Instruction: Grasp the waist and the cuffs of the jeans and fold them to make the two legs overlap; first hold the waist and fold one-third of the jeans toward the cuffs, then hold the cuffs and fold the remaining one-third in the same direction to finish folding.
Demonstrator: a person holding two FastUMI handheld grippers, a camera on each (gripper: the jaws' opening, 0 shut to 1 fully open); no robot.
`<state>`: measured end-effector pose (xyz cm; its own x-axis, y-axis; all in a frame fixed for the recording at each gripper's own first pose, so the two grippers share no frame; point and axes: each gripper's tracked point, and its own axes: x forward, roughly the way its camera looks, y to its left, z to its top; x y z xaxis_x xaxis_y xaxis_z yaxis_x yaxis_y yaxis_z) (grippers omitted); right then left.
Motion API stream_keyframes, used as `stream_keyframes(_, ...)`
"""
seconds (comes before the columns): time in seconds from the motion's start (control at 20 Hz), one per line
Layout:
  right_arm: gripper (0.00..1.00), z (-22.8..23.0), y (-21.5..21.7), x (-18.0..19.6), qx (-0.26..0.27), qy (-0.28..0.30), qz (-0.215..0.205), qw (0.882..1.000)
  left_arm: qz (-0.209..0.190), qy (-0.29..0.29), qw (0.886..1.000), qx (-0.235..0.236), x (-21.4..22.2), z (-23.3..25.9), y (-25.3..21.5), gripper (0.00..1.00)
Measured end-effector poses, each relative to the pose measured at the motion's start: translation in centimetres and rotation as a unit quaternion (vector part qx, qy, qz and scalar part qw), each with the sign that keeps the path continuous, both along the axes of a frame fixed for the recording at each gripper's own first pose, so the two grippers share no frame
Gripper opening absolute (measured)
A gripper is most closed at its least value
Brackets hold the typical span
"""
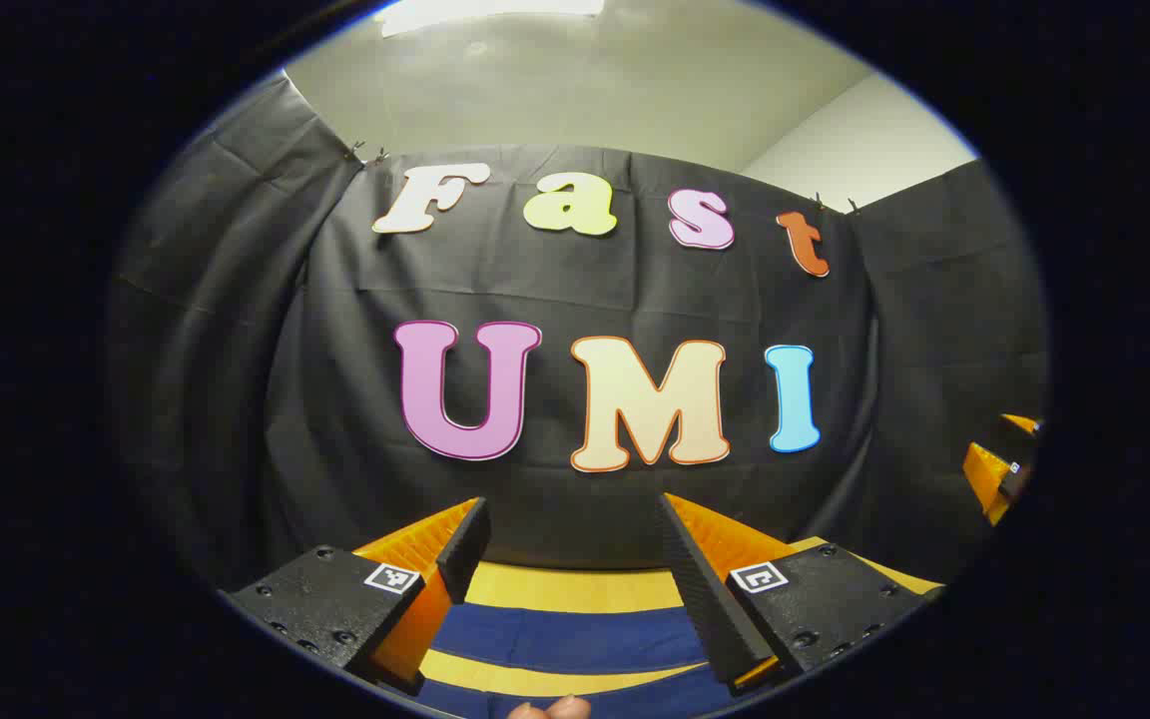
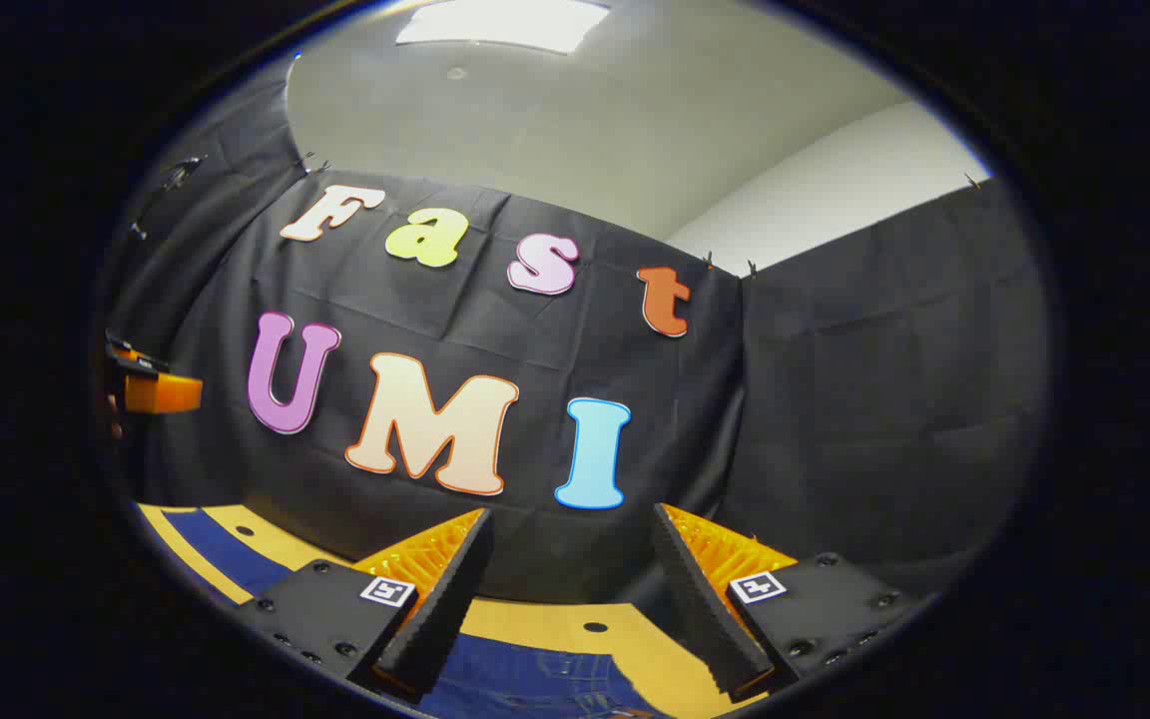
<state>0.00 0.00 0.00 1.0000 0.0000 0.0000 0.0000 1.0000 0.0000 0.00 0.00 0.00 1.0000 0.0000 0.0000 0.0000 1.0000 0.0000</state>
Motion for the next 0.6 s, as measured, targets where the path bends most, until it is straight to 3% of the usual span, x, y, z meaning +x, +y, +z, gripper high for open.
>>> stream_keyframes(0.1,0.99,-1.4,-1.5,0.1,-0.066,0.008,0.000,0.998,0.012,0.007,1.000,0.000,-0.4,-0.7,0.9,0.97)
stream_keyframes(0.25,0.98,-4.7,-3.3,-0.6,-0.167,0.030,0.019,0.985,0.035,0.020,0.999,0.004,-1.1,-1.8,2.6,0.96)
stream_keyframes(0.45,0.98,-11.2,-3.2,-3.0,-0.277,0.085,0.090,0.953,0.062,0.043,0.997,0.015,-2.1,-3.5,4.1,0.96)
stream_keyframes(0.6,0.98,-14.8,-1.6,-5.2,-0.308,0.111,0.142,0.934,0.075,0.059,0.995,0.035,-2.9,-5.0,5.3,0.96)
